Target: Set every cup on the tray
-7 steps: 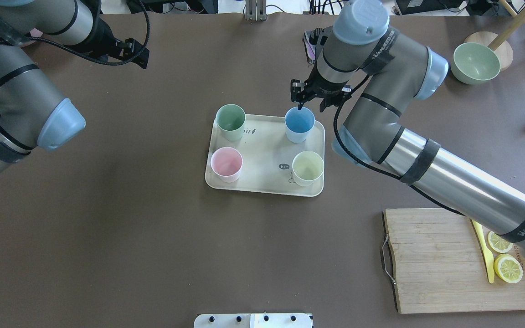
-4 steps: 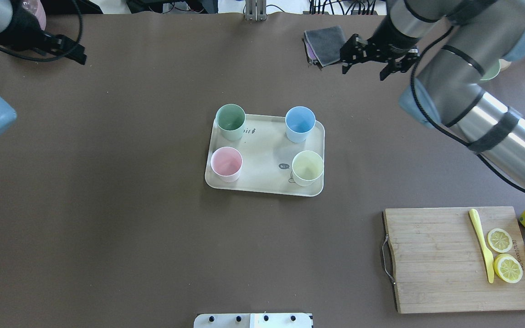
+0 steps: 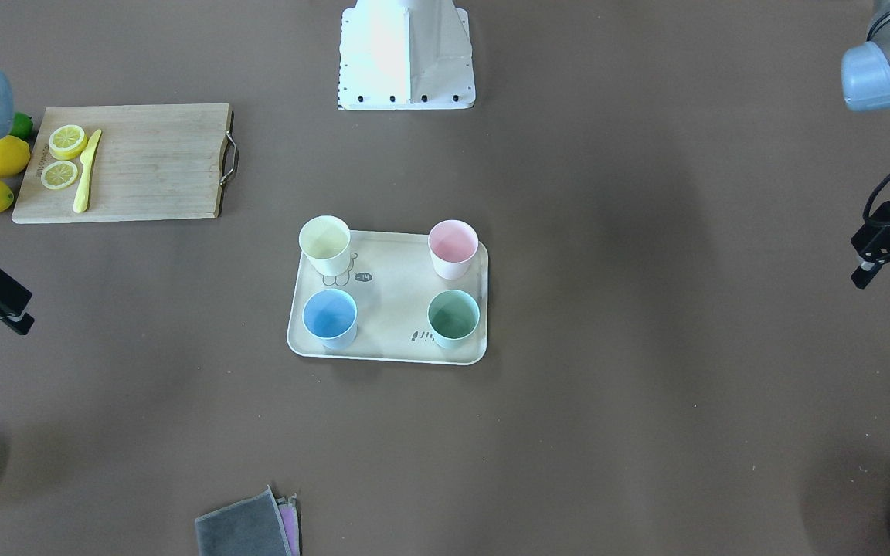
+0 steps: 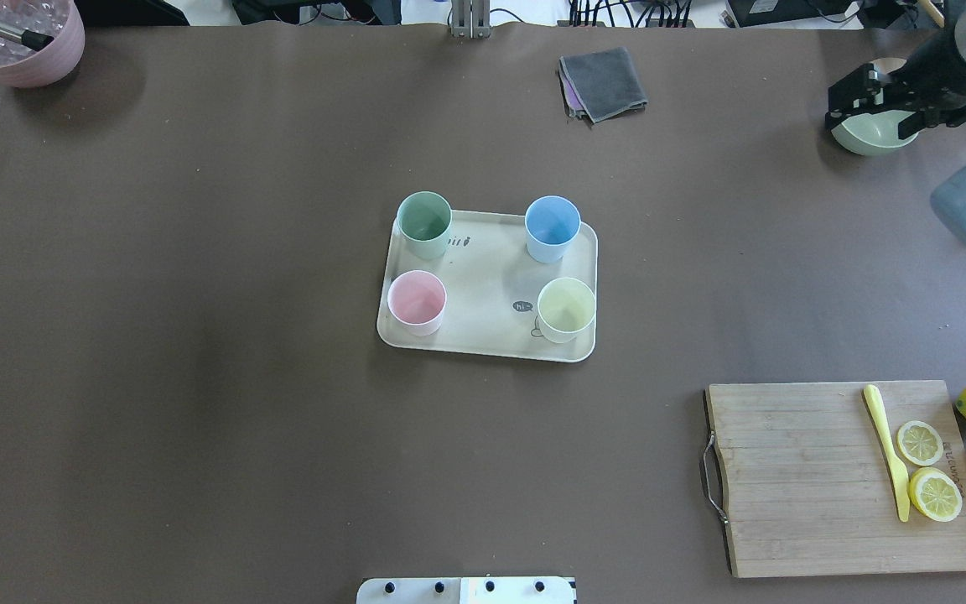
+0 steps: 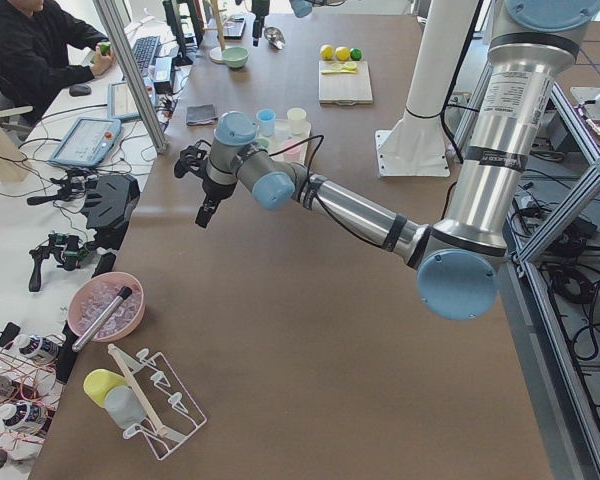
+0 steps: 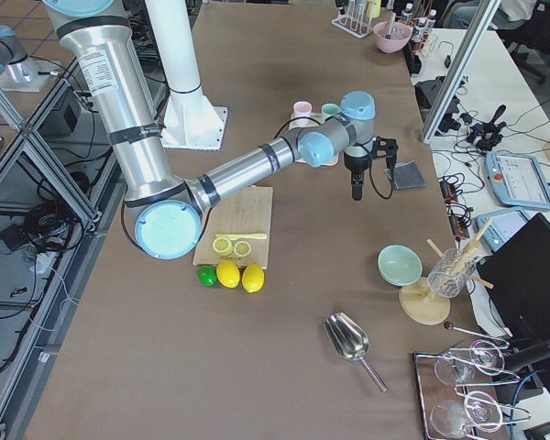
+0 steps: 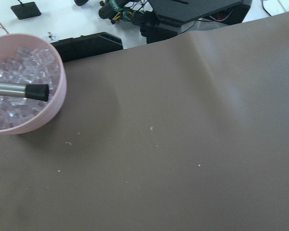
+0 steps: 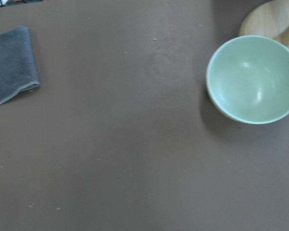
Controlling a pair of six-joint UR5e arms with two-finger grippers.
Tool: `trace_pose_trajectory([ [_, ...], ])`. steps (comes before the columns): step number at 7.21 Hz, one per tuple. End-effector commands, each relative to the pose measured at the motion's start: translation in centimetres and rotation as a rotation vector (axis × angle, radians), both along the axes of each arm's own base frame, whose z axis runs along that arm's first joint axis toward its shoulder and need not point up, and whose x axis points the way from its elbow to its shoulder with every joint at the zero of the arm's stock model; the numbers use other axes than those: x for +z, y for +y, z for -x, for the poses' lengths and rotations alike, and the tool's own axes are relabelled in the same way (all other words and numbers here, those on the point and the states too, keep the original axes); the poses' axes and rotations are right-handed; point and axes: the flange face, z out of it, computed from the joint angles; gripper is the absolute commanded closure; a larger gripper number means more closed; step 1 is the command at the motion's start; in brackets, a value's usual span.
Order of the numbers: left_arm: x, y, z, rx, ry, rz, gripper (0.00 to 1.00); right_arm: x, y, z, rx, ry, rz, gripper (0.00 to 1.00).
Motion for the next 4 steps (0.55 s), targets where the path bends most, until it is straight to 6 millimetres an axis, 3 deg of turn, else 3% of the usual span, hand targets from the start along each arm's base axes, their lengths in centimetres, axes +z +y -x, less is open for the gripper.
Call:
trace_pose_trajectory([
  [1,6.7,2.6,3.2,-0.016,-0.041,0.086,0.02,7.5,0.5,-5.8,-0.016,0.069,0.031,0.00],
  [2,8.8,2.6,5.9,0.040,-0.099,0.063,0.02,10.8,-0.5,-10.7,-0.062,0.102,-0.008,0.00],
  [4,9.6,3.0,12.1,0.007,-0.046,0.202,0.02,16.7,0.1,-17.8,-0.066,0.069,0.037,0.00],
])
